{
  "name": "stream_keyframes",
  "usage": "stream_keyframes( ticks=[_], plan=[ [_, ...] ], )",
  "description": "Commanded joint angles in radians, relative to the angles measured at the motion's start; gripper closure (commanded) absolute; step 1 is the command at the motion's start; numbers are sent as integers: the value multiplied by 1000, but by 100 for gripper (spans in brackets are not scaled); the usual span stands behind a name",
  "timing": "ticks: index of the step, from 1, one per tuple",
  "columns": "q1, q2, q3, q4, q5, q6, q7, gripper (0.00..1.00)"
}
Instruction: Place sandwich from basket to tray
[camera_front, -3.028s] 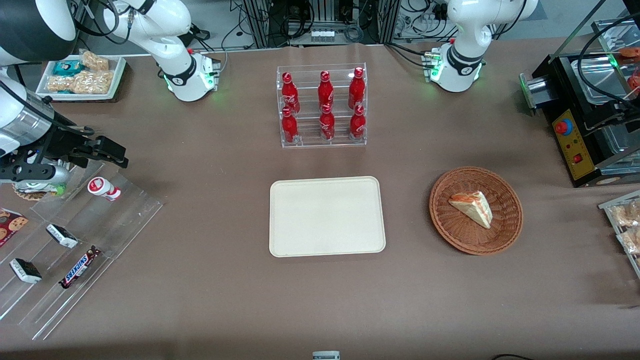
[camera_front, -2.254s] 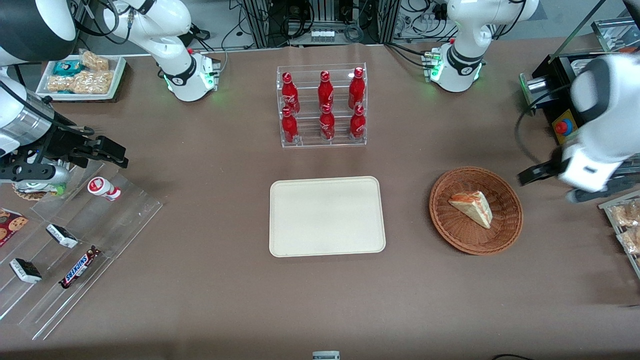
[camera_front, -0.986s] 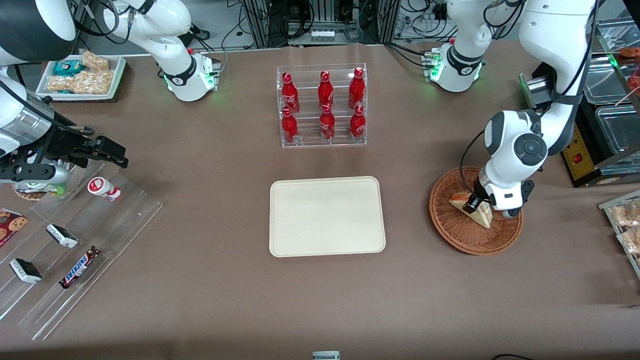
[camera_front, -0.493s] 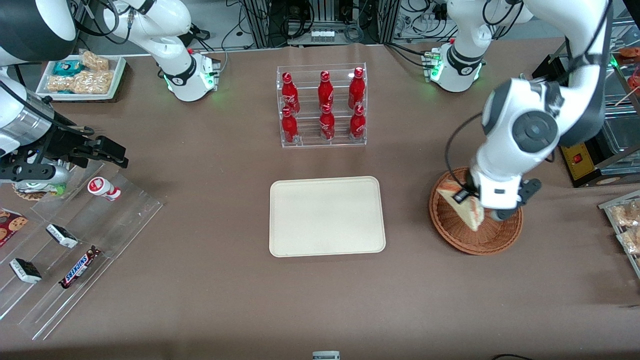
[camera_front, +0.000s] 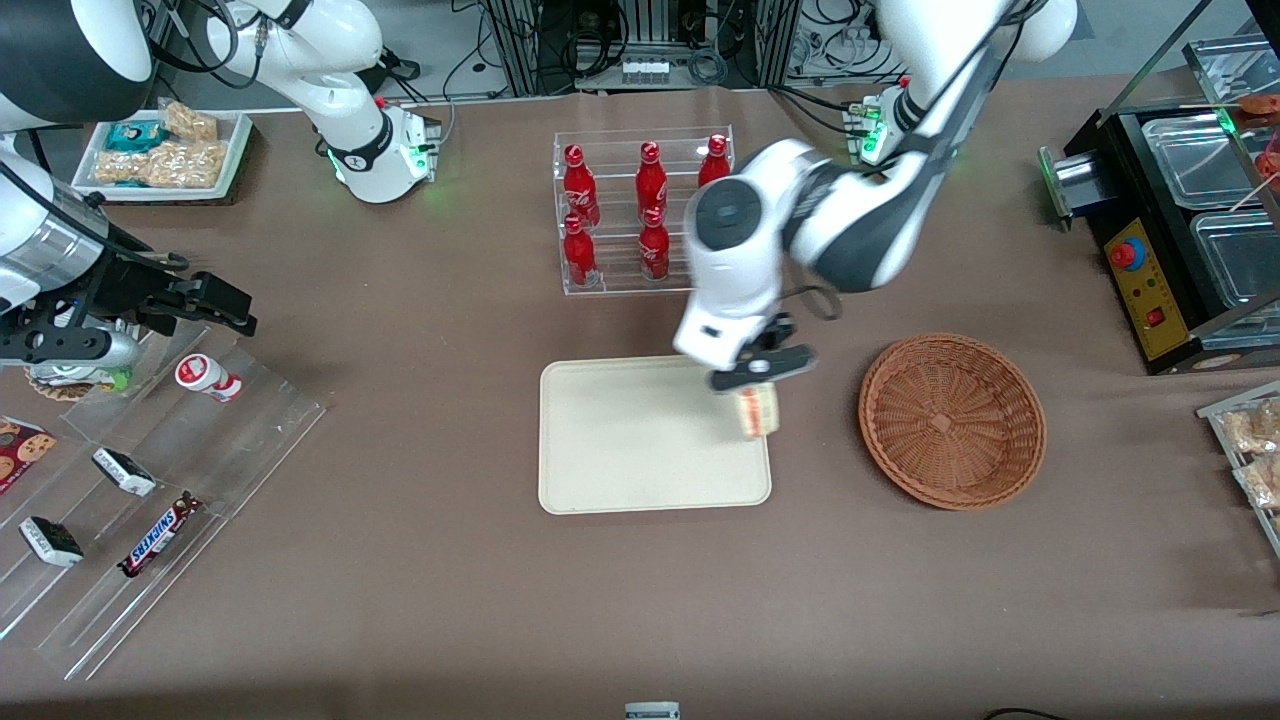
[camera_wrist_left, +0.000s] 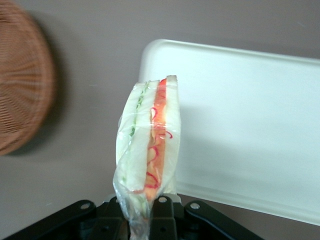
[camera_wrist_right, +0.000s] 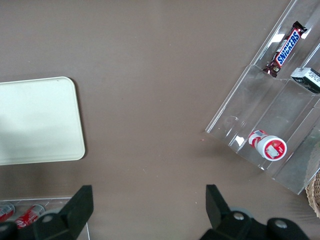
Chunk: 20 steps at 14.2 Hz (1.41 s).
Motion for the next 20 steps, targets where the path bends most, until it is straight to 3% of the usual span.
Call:
stream_keyframes(
  ticks=[1,5,6,7,8,9,12,14,20],
  plan=[
    [-59,126,13,127,61,65,21,98],
    [-88,243,13,127,156,248,15,95],
    [-99,263,13,121,184,266,9,87],
    [-108,272,13,121,195,267,-2,55],
    [-111,272,14,121,198,267,-19,5],
    [-111,269,15,121,199,267,-22,0],
    [-102,236,16,121,195,259,-73,0],
    [-96,138,24,124,183,201,-157,0],
    [-97,-167,321,121,-35,-67,-166,0]
  ],
)
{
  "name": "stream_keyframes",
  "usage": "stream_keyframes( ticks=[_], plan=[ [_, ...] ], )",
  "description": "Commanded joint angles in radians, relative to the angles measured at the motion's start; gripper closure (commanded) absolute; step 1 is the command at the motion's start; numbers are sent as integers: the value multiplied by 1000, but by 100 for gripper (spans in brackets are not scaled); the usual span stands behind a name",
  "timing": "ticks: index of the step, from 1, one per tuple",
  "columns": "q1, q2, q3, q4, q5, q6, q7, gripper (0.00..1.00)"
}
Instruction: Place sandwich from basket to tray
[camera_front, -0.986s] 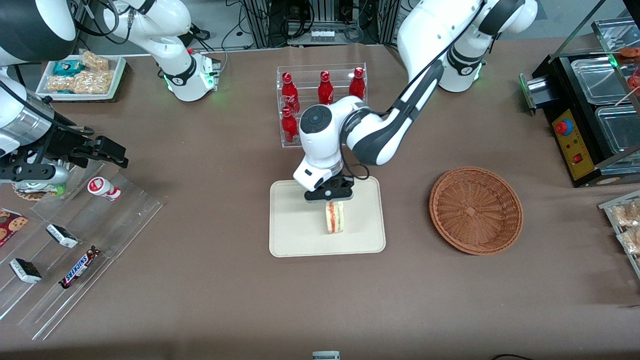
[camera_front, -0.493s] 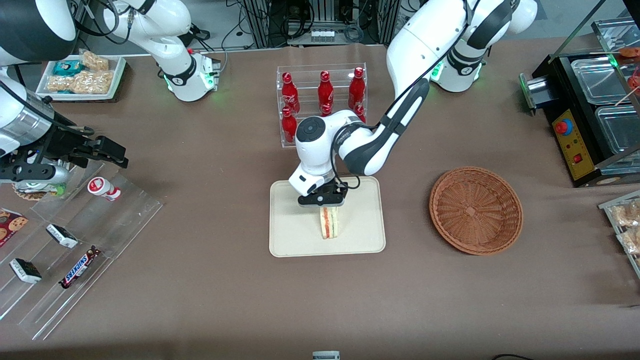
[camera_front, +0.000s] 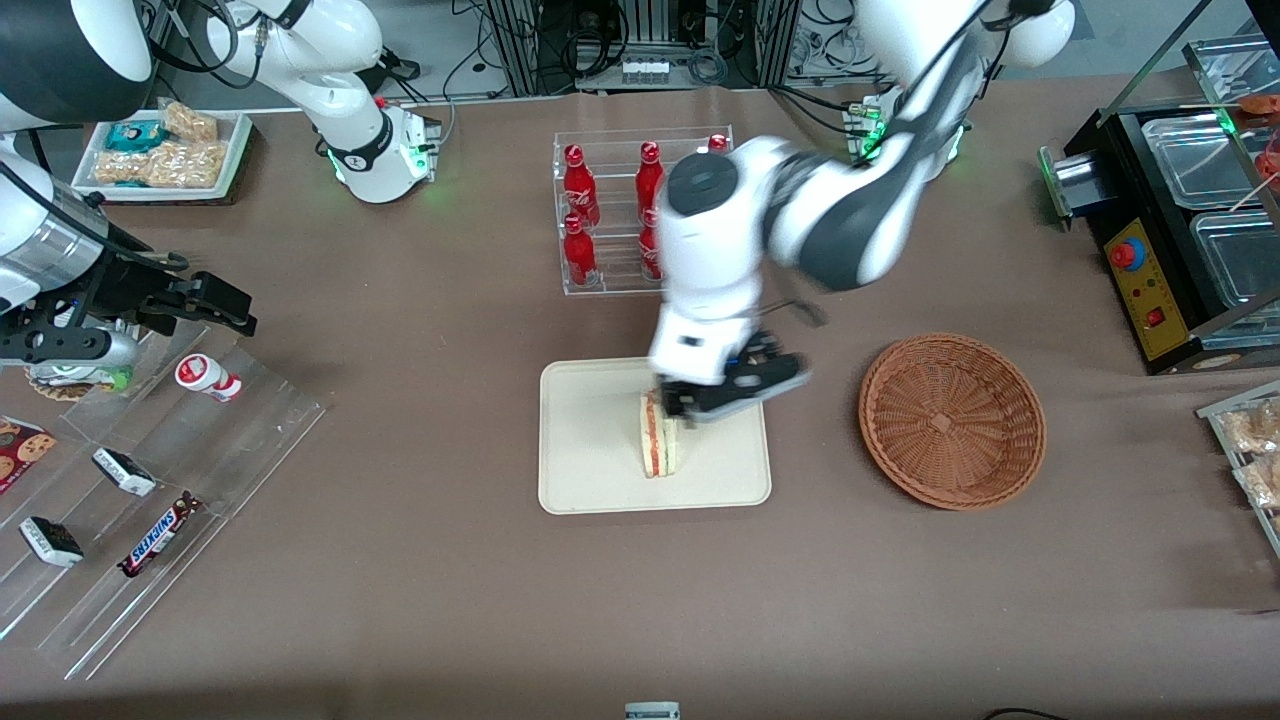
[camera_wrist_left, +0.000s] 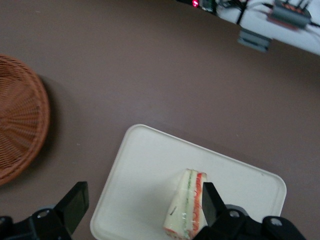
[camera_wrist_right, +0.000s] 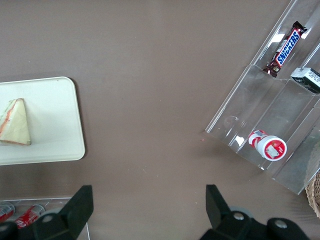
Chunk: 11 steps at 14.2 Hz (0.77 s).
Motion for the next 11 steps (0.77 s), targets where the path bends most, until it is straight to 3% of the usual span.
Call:
stream_keyframes(
  ticks=[1,6,8,11],
  plan=[
    [-11,-140,159,-53,-83,-106,11,0],
    [-9,-270,441,-96,-210,-345,484,0],
    [-9,-309,515,-135,-216,-388,676,0],
    [103,-384,491,-221,-271,-408,909,0]
  ],
)
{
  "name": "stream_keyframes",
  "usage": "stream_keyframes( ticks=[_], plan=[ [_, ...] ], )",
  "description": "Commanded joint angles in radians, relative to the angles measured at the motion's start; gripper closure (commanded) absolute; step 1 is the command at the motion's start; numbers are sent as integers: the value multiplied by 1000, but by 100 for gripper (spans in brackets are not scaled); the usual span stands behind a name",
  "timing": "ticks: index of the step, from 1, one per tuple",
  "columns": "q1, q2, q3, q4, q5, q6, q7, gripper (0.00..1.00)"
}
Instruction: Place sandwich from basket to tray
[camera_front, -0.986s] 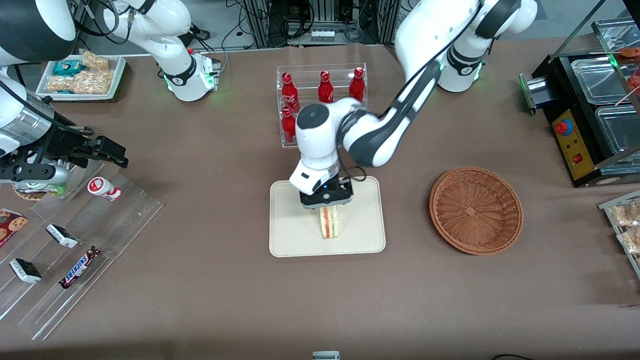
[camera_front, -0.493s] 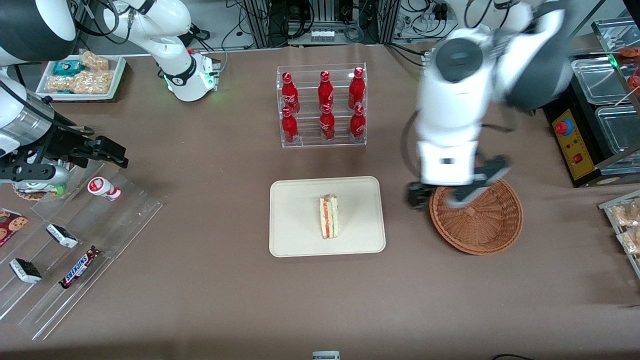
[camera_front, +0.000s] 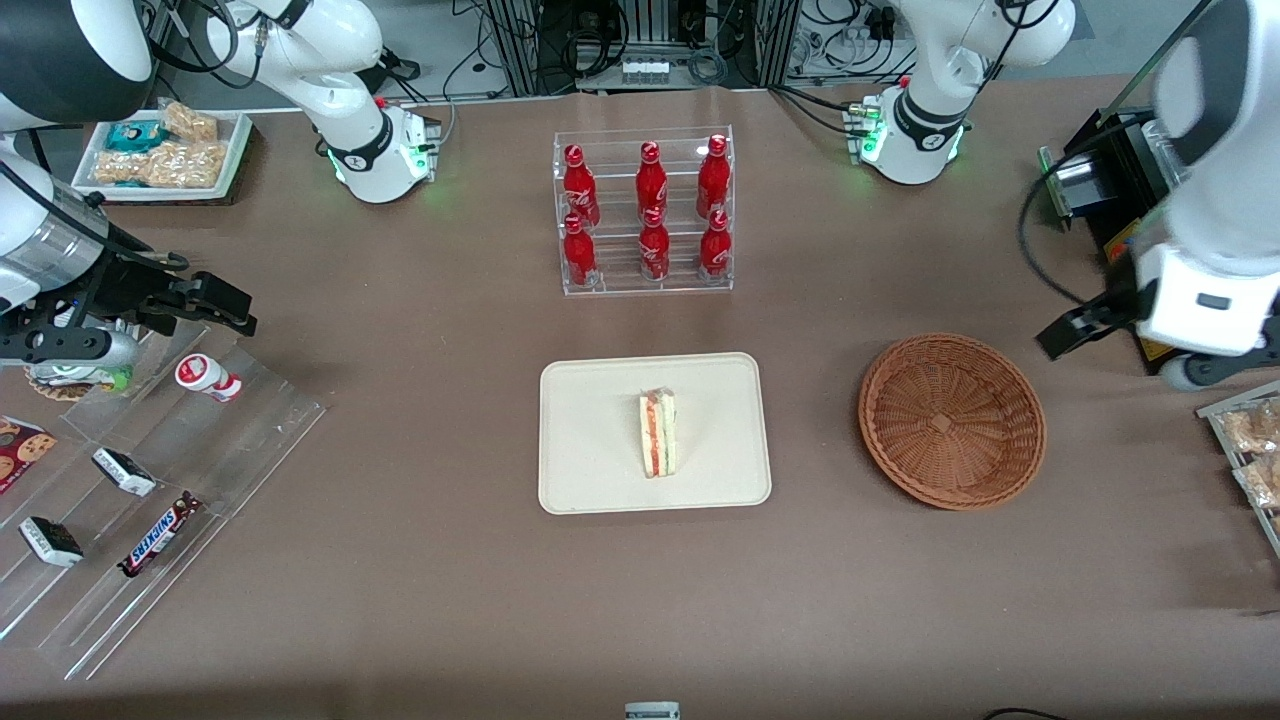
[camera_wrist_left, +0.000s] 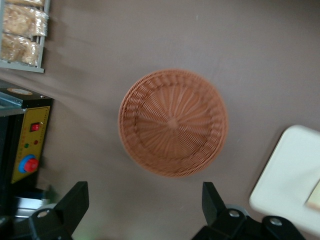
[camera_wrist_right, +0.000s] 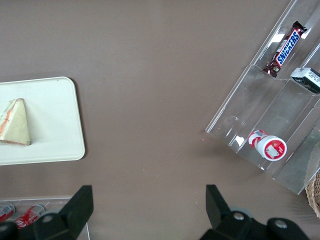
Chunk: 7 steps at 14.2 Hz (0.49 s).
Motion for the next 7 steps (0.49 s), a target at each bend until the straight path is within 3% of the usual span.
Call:
stream_keyframes(
  ticks=[1,3,7],
  plan=[
    [101,-99,-45,-100,-51,-30,217,0],
    [276,-127,-200,-105,-75,-53,375,0],
    [562,-106,-520,-55,-27,-6,403,0]
  ],
)
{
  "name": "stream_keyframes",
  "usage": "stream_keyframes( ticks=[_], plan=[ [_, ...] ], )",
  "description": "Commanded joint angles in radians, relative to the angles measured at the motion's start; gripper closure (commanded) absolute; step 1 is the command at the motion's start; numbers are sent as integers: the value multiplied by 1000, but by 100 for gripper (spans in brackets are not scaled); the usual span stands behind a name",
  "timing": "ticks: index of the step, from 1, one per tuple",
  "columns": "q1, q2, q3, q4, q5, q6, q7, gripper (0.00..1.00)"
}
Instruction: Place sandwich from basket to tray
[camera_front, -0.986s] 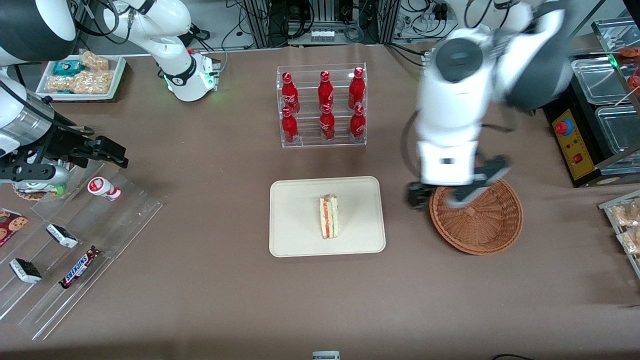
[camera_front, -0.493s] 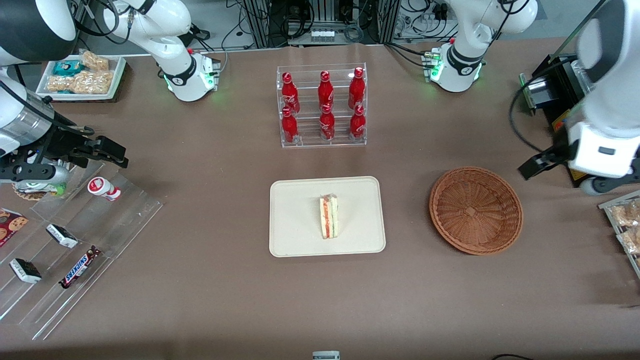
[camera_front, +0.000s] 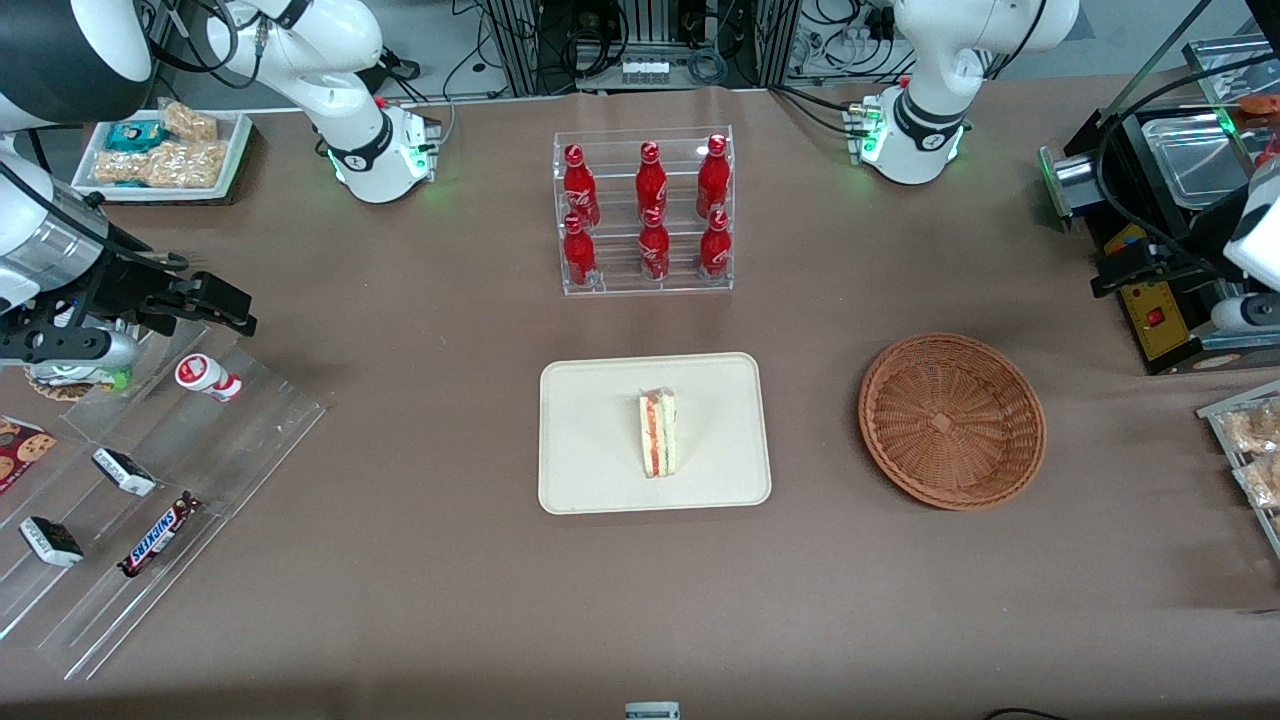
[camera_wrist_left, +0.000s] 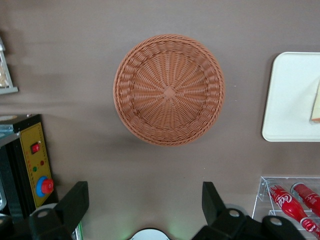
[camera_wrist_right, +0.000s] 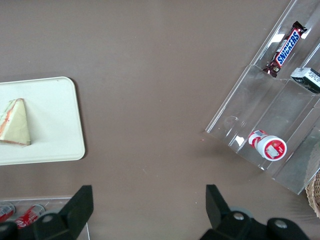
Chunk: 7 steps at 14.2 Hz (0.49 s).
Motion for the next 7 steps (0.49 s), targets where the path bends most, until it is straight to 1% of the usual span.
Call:
stream_keyframes(
  ticks=[1,3,5,7],
  plan=[
    [114,6,-146,32,59,44,12,0],
    [120,4,-146,35,69,53,4,0],
    [166,1,-152,37,61,49,0,0],
    [176,4,-157,72,55,44,12,0]
  ],
)
